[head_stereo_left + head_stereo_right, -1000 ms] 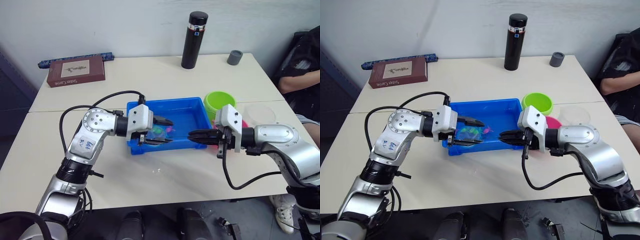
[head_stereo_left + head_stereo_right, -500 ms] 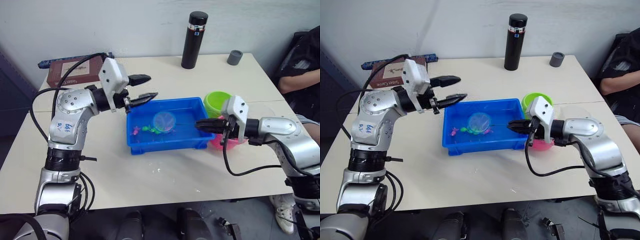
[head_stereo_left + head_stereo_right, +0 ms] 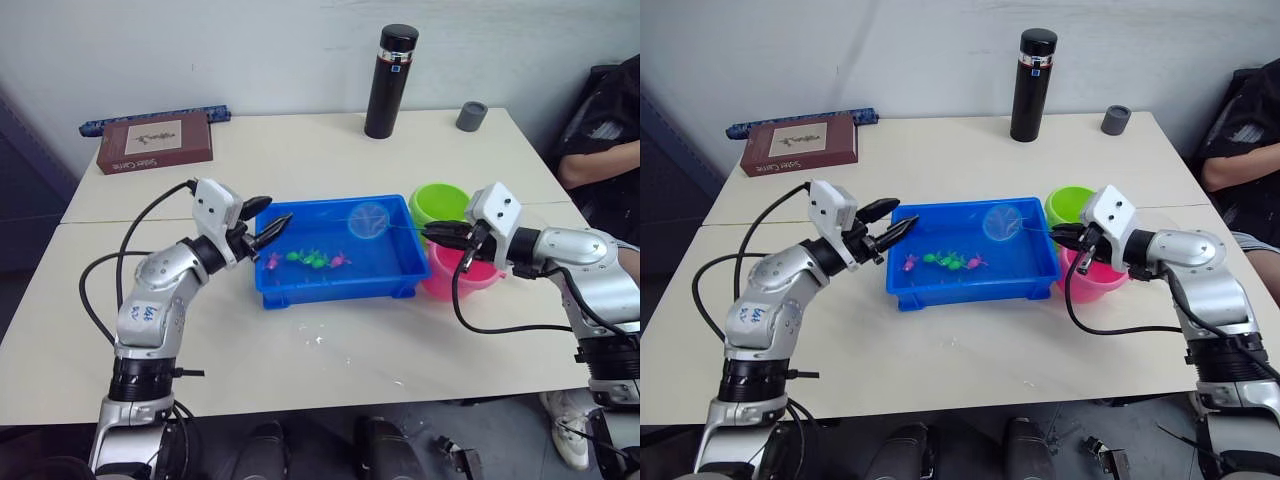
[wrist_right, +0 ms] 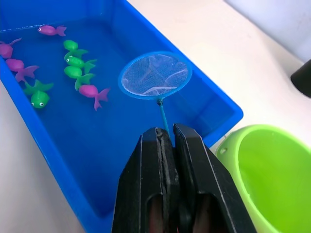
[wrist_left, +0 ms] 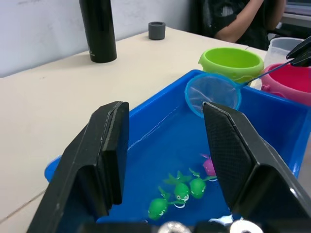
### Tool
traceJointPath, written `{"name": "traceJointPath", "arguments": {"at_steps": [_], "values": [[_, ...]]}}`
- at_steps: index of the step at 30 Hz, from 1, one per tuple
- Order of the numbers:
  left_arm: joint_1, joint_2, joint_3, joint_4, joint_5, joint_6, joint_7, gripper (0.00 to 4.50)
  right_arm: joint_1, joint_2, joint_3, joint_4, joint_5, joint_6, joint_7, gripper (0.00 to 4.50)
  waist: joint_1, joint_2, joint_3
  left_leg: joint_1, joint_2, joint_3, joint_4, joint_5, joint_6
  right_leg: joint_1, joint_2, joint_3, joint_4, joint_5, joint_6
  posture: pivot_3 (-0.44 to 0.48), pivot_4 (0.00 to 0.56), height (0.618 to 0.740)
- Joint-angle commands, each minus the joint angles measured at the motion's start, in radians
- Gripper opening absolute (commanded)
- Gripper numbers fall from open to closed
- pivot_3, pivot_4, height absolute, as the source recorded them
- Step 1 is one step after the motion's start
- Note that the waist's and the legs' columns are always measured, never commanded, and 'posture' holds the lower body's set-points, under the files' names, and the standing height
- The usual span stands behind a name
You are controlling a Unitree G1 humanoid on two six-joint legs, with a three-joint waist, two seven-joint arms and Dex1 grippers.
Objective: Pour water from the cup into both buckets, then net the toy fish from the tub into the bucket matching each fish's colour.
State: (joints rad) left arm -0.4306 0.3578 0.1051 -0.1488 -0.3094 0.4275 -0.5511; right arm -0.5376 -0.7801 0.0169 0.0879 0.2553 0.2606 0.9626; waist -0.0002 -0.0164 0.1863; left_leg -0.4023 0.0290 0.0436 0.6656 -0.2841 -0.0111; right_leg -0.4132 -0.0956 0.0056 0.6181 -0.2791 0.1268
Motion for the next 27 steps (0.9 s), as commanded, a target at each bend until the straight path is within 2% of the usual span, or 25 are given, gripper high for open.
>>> {"name": "traceJointPath", "arguments": {"at_steps": [1,13,20,21,24,27], "values": [[0.043,-0.018,-0.007,-0.073,-0.008,0.001,0.038,2.65,0.015,0.012,-0.018,-0.02,-0.003,-0.024,-0.004,0.0,-0.001,0.0,0.0,0.0,0.0,0.0,0.0,0.0,0.0,0.0,0.0,0.0,0.0,0.0,0.0,0.0,0.15,0.74],[0.212,-0.004,-0.038,-0.231,-0.002,0.007,0.045,2.65,0.017,0.036,0.001,0.039,-0.039,-0.081,0.01,0.0,-0.003,0.0,0.0,0.001,0.0,0.0,0.0,0.0,0.0,0.0,0.0,0.0,-0.004,0.0,0.0,0.0,0.15,0.74],[0.302,0.015,-0.027,-0.338,-0.038,0.048,0.057,2.65,-0.007,0.048,0.009,0.096,-0.062,-0.114,0.025,0.0,-0.003,0.0,0.0,0.002,0.0,0.0,-0.001,0.0,0.0,0.0,0.0,0.0,-0.004,0.0,0.0,0.0,0.15,0.74],[0.311,0.008,-0.02,-0.349,-0.045,0.051,0.065,3.18,-0.011,0.051,0.01,0.102,-0.065,-0.117,0.027,0.0,-0.003,0.0,0.0,0.002,0.0,0.0,-0.001,0.0,0.0,0.0,-0.001,0.0,-0.004,0.0,0.0,0.0,0.15,0.74],[0.333,0.009,-0.024,-0.37,-0.043,0.059,0.08,4.37,-0.015,0.055,0.013,0.111,-0.07,-0.122,0.036,0.0,-0.003,0.0,0.0,0.002,0.0,0.0,-0.001,0.0,0.0,0.0,-0.001,0.0,-0.004,0.0,-0.001,0.0,0.15,0.74],[0.378,0.011,-0.046,-0.389,-0.026,0.055,0.09,4.45,-0.015,0.062,0.021,0.115,-0.075,-0.124,0.045,0.0,-0.003,0.0,0.0,0.002,0.0,0.0,-0.001,0.0,0.0,0.001,-0.001,0.0,-0.004,0.0,-0.001,0.0,0.15,0.74]]}}
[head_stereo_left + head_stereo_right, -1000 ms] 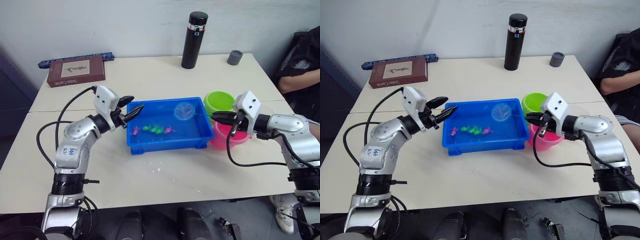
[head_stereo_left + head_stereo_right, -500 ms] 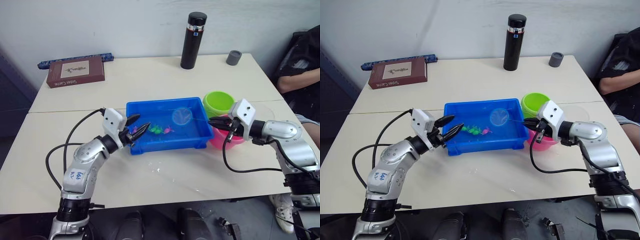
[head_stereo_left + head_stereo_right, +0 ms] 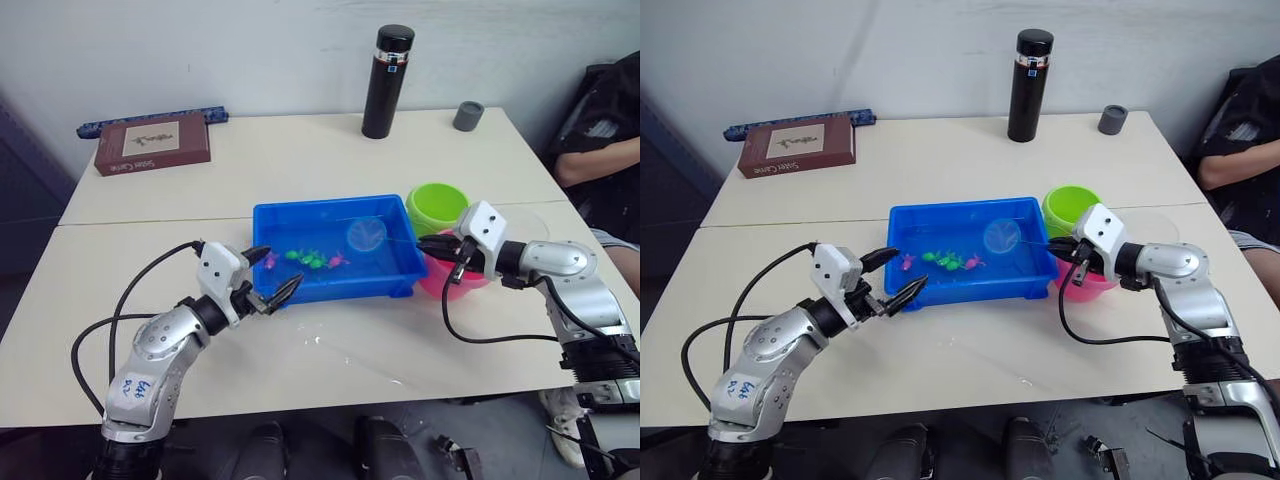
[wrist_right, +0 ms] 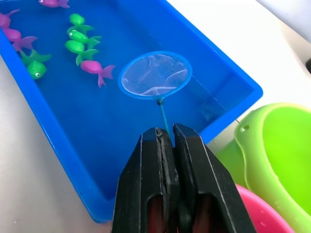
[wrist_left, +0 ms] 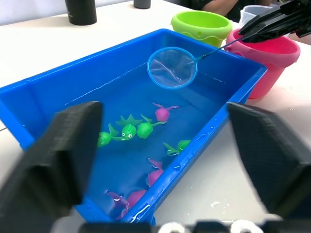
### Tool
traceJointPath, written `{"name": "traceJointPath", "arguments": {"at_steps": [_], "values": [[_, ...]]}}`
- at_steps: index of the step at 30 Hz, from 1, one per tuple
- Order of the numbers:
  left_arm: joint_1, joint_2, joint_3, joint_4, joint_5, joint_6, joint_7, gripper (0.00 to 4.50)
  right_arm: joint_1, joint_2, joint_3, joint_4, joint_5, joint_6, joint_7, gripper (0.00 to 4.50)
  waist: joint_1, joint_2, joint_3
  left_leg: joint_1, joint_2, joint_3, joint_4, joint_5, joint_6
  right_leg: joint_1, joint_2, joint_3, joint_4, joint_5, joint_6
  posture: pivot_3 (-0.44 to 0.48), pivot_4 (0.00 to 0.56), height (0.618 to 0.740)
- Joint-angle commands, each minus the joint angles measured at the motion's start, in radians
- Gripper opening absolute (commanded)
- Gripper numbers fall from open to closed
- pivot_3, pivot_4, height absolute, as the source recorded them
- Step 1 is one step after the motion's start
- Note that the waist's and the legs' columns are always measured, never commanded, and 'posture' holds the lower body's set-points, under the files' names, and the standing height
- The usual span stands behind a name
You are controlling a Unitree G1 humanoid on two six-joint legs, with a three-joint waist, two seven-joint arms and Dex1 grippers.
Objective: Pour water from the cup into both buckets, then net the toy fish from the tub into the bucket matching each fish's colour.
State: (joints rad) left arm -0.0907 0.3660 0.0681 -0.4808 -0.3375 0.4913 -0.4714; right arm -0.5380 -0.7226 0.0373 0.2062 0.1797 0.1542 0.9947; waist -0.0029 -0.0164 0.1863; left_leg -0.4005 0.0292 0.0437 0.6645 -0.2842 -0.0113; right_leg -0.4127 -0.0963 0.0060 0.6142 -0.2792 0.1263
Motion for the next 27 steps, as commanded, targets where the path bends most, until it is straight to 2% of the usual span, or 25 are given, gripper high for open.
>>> {"name": "traceJointPath", "arguments": {"at_steps": [1,7,27], "values": [[0.055,0.001,-0.015,-0.065,0.002,-0.01,0.011,4.45,-0.014,0.007,0.003,-0.002,-0.002,-0.019,0.015,0.0,-0.001,0.0,0.0,0.0,0.0,0.0,0.0,0.0,0.0,0.0,0.0,0.0,0.0,0.0,0.0,0.0,0.15,0.74],[0.099,-0.004,-0.035,-0.1,-0.005,-0.008,0.029,4.45,-0.02,0.02,0.019,0.019,-0.014,-0.033,0.027,0.0,-0.001,0.0,0.0,0.001,0.0,0.0,0.0,0.0,0.0,0.0,0.0,0.0,0.0,0.0,0.0,0.0,0.15,0.74],[0.112,-0.016,-0.063,-0.115,-0.007,-0.013,0.056,4.45,-0.106,0.05,0.044,0.199,-0.084,-0.15,0.046,0.0,-0.001,0.0,0.0,0.002,0.0,0.0,-0.001,0.0,0.0,0.001,0.0,0.0,0.0,0.0,-0.001,0.0,0.15,0.74]]}}
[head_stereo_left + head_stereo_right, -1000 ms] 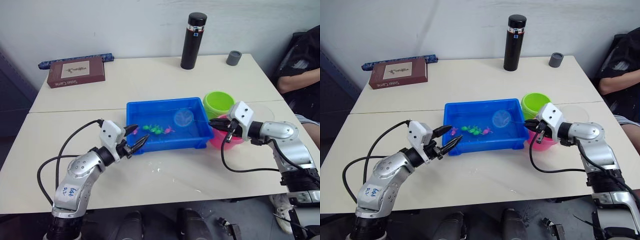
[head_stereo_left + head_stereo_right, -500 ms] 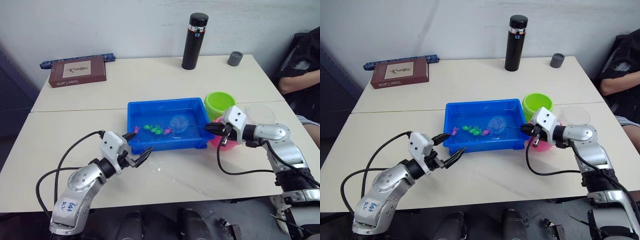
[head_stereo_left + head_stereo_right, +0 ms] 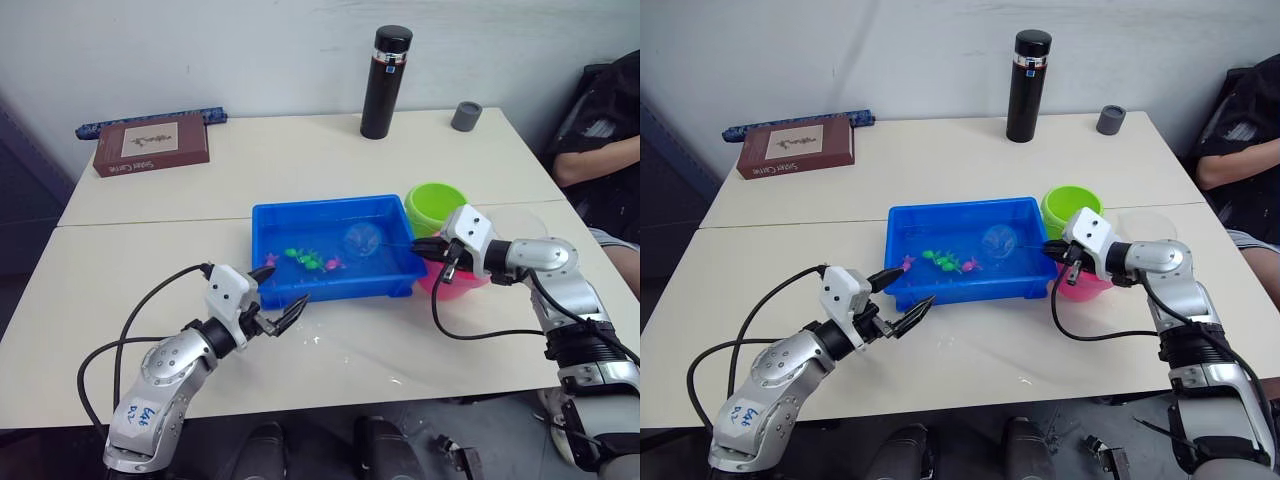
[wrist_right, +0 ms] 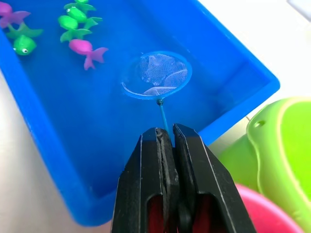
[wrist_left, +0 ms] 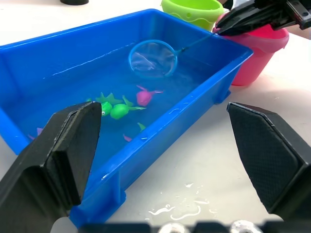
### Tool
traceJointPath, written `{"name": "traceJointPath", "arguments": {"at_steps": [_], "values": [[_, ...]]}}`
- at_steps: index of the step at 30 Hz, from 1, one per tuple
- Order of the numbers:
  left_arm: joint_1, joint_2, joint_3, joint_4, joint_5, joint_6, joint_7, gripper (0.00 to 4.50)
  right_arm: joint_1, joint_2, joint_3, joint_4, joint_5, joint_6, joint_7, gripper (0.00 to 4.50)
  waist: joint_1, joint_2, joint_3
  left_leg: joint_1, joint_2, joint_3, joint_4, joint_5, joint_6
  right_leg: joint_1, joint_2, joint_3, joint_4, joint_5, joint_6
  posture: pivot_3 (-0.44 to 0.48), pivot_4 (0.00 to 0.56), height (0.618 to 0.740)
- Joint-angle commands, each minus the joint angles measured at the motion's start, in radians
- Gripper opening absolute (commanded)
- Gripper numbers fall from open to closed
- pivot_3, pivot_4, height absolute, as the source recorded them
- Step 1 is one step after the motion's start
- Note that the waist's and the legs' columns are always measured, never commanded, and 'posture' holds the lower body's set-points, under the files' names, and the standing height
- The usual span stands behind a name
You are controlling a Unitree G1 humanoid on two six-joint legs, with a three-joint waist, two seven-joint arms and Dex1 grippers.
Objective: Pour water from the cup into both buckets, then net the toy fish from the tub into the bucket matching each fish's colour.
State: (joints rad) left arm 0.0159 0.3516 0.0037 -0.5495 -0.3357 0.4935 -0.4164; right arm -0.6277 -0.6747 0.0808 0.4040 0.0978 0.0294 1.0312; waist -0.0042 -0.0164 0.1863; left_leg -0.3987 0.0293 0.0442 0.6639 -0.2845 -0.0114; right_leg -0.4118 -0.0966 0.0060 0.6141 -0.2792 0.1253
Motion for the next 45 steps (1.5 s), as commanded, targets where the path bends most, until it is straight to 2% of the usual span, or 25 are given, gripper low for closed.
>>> {"name": "traceJointPath", "arguments": {"at_steps": [1,28,38,45], "values": [[0.004,-0.001,0.001,-0.045,-0.008,-0.017,0.001,4.45,-0.015,0.004,0.003,-0.002,-0.002,-0.026,0.017,0.0,0.0,0.0,0.0,0.0,0.0,0.0,0.0,0.0,0.0,0.0,0.0,0.0,0.0,0.0,0.0,0.0,0.15,0.74],[0.025,-0.022,-0.014,-0.047,0.008,-0.042,0.026,4.45,0.023,0.02,0.047,-0.107,0.006,0.011,0.115,0.0,0.0,0.0,0.0,0.0,0.0,0.0,0.0,0.0,0.0,0.0,0.0,0.0,0.0,0.0,0.0,0.0,0.15,0.74],[0.018,-0.022,-0.016,-0.041,0.009,-0.044,0.03,4.45,0.021,0.037,0.058,-0.173,0.03,0.083,0.125,0.0,0.0,0.0,0.0,0.0,0.0,0.0,0.0,0.0,0.0,0.0,0.0,0.0,0.0,0.0,0.0,0.0,0.15,0.74],[0.007,-0.024,-0.022,-0.032,0.01,-0.045,0.027,4.45,-0.008,0.041,0.065,-0.101,-0.003,0.042,0.115,0.0,0.0,0.0,0.0,0.0,0.0,0.0,0.0,0.0,0.0,0.0,0.0,0.0,0.0,0.0,-0.001,0.0,0.15,0.74]]}}
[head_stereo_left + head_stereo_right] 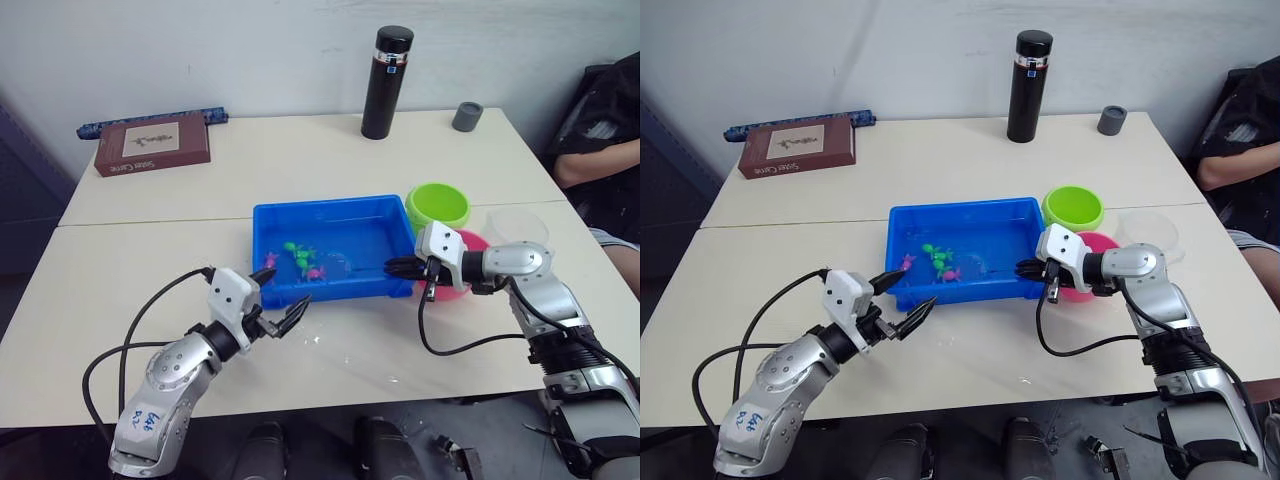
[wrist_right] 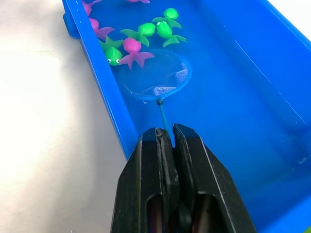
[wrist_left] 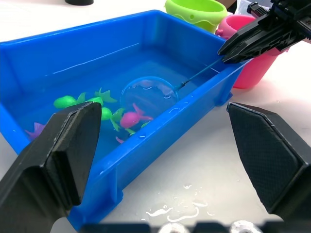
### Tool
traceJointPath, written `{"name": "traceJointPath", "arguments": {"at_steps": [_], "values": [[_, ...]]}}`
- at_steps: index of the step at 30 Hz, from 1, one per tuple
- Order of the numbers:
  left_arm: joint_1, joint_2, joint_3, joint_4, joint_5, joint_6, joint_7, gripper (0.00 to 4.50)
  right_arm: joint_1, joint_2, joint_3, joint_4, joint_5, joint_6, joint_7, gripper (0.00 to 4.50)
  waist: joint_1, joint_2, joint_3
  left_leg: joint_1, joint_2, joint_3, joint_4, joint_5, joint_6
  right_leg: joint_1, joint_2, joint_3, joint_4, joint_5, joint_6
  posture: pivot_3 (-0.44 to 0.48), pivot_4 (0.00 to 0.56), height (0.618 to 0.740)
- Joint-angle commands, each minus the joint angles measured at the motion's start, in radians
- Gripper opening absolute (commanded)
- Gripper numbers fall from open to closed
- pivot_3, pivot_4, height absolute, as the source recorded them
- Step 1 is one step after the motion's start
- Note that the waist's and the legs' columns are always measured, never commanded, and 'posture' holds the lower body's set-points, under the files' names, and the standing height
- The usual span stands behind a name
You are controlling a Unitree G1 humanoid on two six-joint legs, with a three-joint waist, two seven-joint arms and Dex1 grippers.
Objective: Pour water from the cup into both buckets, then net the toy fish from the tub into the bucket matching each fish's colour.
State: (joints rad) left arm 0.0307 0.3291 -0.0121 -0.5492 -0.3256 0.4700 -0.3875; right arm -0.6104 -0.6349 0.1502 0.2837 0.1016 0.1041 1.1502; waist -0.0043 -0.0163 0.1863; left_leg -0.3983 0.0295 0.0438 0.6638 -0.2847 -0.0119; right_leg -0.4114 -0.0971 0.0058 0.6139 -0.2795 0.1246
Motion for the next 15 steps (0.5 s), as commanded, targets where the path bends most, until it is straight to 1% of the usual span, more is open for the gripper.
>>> {"name": "traceJointPath", "arguments": {"at_steps": [1,8,15], "values": [[-0.008,-0.002,-0.007,-0.032,0.0,-0.021,-0.002,4.45,-0.033,0.003,-0.003,0.034,-0.01,-0.04,-0.006,0.0,0.0,0.0,0.0,0.0,0.0,0.0,0.0,0.0,0.0,0.0,0.0,0.0,0.0,0.0,0.0,0.0,0.15,0.74],[-0.007,-0.006,-0.011,-0.034,0.002,-0.021,0.003,4.45,-0.059,0.025,0.011,0.1,-0.034,-0.079,0.0,0.0,-0.001,0.0,0.0,0.0,0.0,0.0,0.0,0.0,0.0,0.0,0.0,0.0,0.0,0.0,0.0,0.0,0.15,0.74],[0.001,-0.011,-0.013,-0.044,0.004,-0.019,0.011,4.45,-0.059,0.048,0.018,0.084,-0.032,-0.073,0.012,0.0,-0.001,0.0,0.0,0.0,0.0,0.0,0.0,0.0,0.0,0.0,0.0,0.0,0.0,0.0,0.0,0.0,0.15,0.74]]}}
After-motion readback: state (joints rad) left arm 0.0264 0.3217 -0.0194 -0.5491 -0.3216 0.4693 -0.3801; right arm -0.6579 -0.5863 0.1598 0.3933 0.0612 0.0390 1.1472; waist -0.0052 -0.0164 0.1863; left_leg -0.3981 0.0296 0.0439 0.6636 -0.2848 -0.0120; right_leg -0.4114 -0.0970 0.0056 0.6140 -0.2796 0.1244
